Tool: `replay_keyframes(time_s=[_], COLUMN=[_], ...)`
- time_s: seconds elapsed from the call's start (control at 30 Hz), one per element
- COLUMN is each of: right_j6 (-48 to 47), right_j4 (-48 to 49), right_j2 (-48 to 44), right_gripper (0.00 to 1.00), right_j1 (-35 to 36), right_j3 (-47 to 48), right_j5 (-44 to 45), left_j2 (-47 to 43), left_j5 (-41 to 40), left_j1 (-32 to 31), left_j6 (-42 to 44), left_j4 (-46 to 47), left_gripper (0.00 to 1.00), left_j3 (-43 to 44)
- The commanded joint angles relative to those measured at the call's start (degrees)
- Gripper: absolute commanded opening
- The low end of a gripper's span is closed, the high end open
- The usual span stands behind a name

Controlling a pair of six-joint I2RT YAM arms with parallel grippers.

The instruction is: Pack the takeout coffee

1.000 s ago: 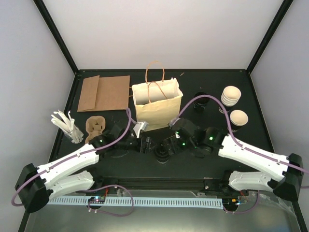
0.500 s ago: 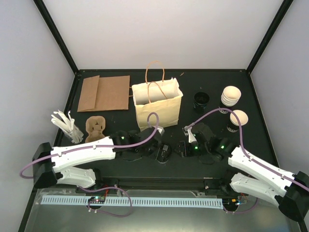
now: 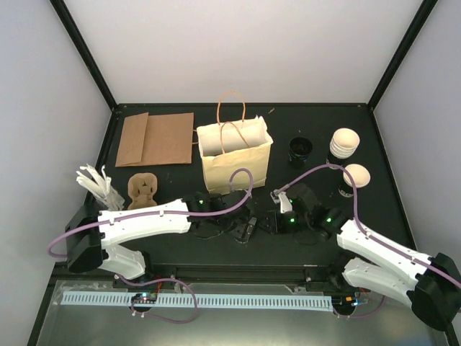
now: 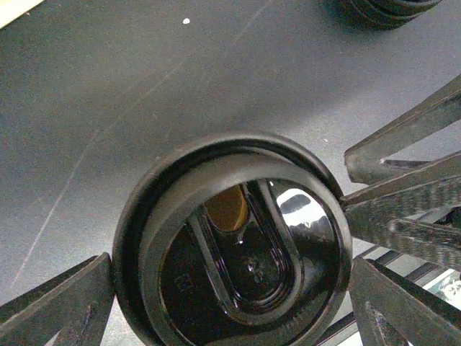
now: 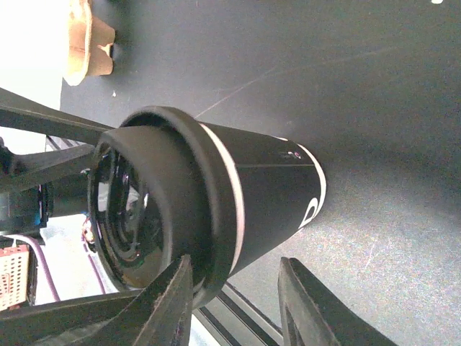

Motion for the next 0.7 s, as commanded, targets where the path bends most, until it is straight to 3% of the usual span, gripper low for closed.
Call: replay_keyframes(time_s=[0.0, 0.5, 0.67], right_j6=[0.09, -0.07, -0.45], right_j4=[3.02, 3.85, 3.5], right_j2=[0.6, 3.33, 3.87], right_gripper=[0.34, 0.32, 0.32], right_j1=[-0.55, -0.66, -0.68], right_j3=[-1.1, -0.95, -0.3], right_j5=[-2.08, -3.28, -3.22], left_j2=[0.96, 1.36, 2.0], left_j5=[-2.39, -4.97, -4.27], left_j1=[-0.41, -1.9, -2.17], left_j6=[0.74, 2.98, 3.92], left_j4=[-3.02, -6.92, -6.69], left_gripper=[0.91, 0.94, 0.86], left_j3=[4.0, 7.72, 7.98])
